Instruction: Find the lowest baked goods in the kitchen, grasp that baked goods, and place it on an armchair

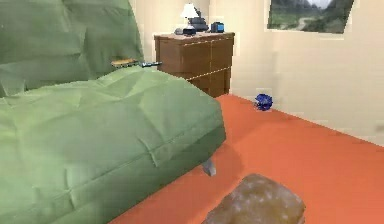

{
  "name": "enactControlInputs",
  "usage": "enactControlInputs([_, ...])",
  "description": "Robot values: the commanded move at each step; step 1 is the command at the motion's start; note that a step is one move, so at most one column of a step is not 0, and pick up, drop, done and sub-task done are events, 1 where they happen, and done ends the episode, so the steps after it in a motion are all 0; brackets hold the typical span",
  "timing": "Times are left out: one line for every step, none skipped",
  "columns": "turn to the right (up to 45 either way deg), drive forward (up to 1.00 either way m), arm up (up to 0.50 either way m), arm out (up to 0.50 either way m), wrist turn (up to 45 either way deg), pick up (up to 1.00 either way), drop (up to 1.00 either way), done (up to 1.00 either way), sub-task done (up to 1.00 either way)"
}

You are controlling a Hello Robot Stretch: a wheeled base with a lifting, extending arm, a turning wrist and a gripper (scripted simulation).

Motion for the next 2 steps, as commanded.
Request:
enactControlInputs([30.0,0.0,0.0,0.0,0.0,0.0,0.0,0.0,0.0])
enactControlInputs([0.0,0.0,0.0,0.44,0.0,0.0,0.0,0.0,0.0])
